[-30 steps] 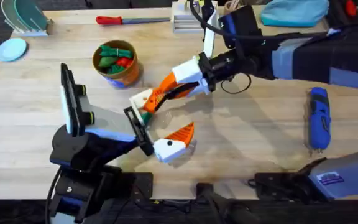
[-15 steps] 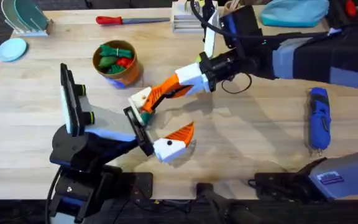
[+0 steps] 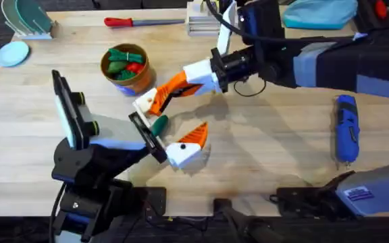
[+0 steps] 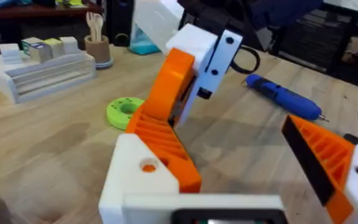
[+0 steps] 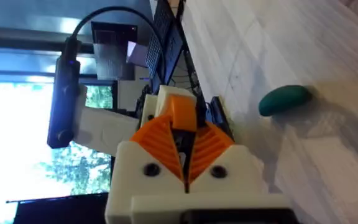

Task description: Pick up the gripper from the table and insert it into the empty holder that is missing its gripper. Then pick up a screw, insert it into the mounting hole, and use the screwdriver to tighten it. Finally, clean up the table by picking up the vegetable and placing it into the bucket.

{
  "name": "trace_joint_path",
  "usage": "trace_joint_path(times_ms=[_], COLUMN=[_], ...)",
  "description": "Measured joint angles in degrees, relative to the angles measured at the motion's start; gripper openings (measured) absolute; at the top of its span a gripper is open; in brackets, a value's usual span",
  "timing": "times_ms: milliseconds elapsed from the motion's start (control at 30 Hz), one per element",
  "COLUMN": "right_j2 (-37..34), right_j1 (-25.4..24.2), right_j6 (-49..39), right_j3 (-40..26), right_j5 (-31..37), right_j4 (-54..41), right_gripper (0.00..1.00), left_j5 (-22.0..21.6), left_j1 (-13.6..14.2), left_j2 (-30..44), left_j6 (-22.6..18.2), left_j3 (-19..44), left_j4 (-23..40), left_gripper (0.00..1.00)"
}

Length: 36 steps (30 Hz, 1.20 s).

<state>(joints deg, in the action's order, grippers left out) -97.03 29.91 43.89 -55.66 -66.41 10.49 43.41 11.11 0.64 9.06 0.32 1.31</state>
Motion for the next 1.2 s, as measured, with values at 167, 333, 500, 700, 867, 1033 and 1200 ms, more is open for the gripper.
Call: trace_joint_path(times_ms=[167,333,500,700,867,1033,1200], right_j2=[0.00,0.00,0.00,0.00,0.02,0.02,0.02], right_j1=[0.00,0.09,1.61,6.42,9.45,11.16,11.96], right_j6=[2.94,5.05,7.59,13.58,17.17,18.59,18.98], right_j3=[0.00,0.00,-0.01,-0.02,-0.02,-0.02,-0.02], right_j5=[1.99,4.30,8.02,17.21,23.01,25.32,26.70], right_j4=[1.22,1.53,3.24,6.20,8.96,9.74,9.89], right_gripper=[0.009,0.008,0.008,0.008,0.008,0.008,0.008], left_j5=[-2.44,-4.05,-6.19,-11.33,-14.42,-15.61,-15.90], left_j1=[0.00,0.00,0.00,-0.49,-0.98,-1.09,-1.14], left_j2=[0.00,0.00,0.00,0.00,0.04,0.04,0.04], left_j6=[0.30,0.48,0.87,1.64,1.78,1.79,1.84], left_j3=[0.00,0.00,-0.02,-0.07,-0.07,-0.09,-0.09], left_j4=[-1.39,-1.54,-1.50,-1.00,-1.00,-1.02,-0.95], left_gripper=[0.991,0.991,0.991,0.991,0.991,0.991,0.991])
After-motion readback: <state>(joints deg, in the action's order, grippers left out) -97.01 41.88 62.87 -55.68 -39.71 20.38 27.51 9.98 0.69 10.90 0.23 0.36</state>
